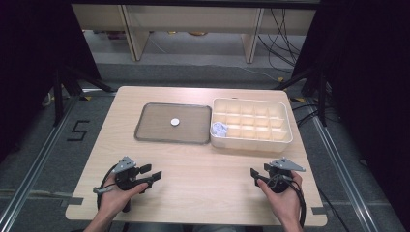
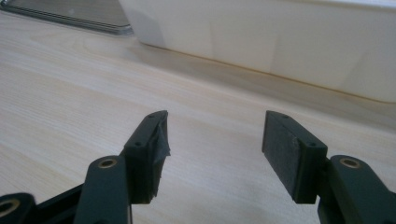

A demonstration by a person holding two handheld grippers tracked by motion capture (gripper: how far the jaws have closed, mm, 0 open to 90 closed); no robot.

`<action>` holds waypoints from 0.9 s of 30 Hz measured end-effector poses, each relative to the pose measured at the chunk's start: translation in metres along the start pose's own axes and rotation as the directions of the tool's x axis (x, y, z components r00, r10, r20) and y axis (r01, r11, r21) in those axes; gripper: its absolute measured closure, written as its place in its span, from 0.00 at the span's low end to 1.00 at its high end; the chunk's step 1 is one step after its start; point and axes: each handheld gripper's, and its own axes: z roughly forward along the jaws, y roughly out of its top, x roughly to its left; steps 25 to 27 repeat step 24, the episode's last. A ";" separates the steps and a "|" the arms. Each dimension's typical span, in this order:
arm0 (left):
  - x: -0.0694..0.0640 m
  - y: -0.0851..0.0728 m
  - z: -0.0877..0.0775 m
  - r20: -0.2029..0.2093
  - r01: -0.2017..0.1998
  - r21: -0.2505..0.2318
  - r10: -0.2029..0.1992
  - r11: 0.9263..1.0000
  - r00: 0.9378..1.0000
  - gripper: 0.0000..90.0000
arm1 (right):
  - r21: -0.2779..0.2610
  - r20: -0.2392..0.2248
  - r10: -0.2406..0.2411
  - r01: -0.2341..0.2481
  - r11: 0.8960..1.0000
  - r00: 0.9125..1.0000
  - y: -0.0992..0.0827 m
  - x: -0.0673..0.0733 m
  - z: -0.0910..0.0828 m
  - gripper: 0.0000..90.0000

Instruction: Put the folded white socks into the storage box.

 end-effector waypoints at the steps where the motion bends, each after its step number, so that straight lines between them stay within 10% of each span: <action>1: 0.000 0.000 0.000 0.000 0.001 -0.002 -0.001 1.000 1.000 0.44 | -0.012 0.009 -0.048 0.049 0.999 0.999 -0.002 -0.005 0.000 0.46; 17: 0.000 -0.003 0.002 -0.008 -0.022 -0.010 0.022 1.000 1.000 0.44 | -0.155 0.007 -0.022 0.023 0.988 1.000 -0.032 -0.013 -0.001 0.46; 27: 0.000 -0.004 0.001 -0.003 -0.026 -0.025 0.026 0.999 1.000 0.44 | -0.148 0.023 0.009 -0.005 0.989 1.000 -0.036 -0.009 0.001 0.45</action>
